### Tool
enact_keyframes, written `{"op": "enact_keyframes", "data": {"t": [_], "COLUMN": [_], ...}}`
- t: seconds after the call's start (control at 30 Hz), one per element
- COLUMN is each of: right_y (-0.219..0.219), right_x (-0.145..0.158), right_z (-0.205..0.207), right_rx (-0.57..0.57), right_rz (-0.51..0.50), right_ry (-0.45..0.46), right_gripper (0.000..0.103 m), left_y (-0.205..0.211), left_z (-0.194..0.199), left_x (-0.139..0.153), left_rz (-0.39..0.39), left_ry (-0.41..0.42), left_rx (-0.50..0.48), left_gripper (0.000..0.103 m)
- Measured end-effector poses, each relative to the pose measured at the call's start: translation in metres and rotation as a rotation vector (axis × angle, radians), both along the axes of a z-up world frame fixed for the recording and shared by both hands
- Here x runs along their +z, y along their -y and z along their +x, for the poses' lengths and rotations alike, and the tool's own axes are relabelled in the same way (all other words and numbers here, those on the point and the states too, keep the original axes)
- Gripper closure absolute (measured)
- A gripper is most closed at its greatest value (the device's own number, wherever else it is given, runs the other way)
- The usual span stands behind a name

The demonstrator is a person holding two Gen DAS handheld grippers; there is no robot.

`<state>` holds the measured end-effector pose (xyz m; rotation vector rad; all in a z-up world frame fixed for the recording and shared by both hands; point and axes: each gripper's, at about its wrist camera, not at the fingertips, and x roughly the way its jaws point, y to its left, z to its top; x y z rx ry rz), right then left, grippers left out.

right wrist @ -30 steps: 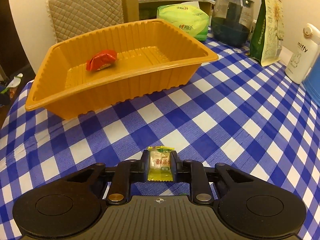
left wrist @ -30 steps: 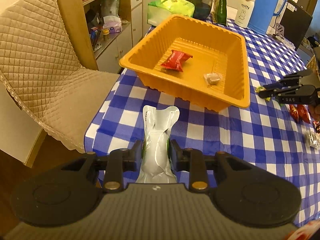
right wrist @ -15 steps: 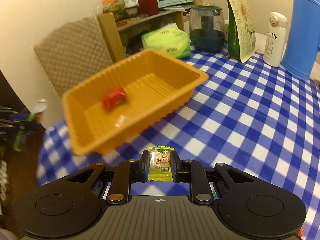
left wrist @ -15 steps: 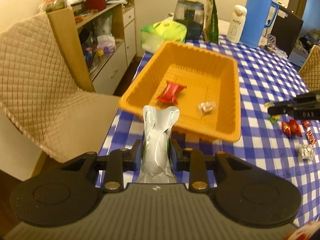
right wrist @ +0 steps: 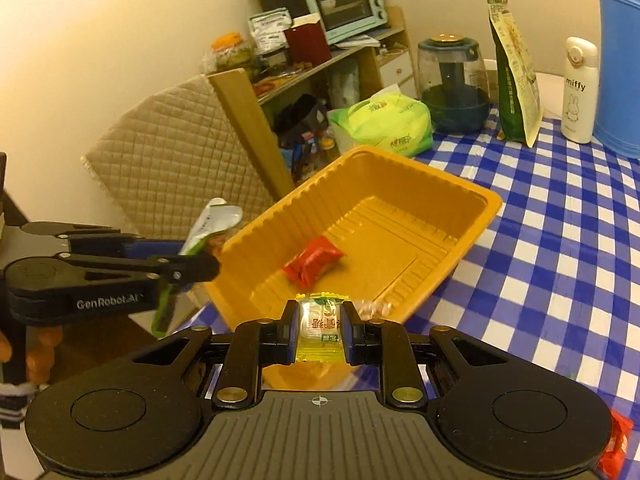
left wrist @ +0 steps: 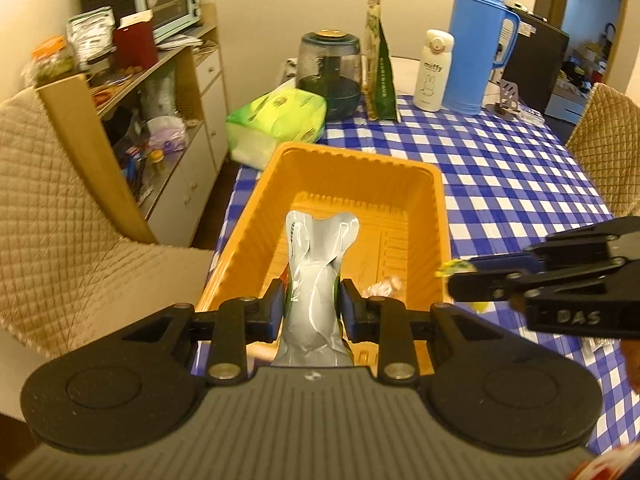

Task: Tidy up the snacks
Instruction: 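Lower both held snacks into the orange tray and open both tools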

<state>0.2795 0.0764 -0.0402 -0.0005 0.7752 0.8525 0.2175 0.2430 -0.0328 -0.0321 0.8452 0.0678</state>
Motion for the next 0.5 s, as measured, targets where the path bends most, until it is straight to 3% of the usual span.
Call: {"op": "enact_keyframes", "data": {"t": [0.5], "right_y": [-0.015], "right_x": [-0.012], "right_z": [0.072], "right_rx": [-0.179], "right_rz": [-0.004], "right_ry": [-0.010], "right_gripper": [0.081], "left_y": [0.007], "left_z": [0.094], "left_x": [-0.026], "left_rz": [-0.022], "left_ry": [-0.054], "left_rx": [-0.110], "left_gripper": [0.076]}}
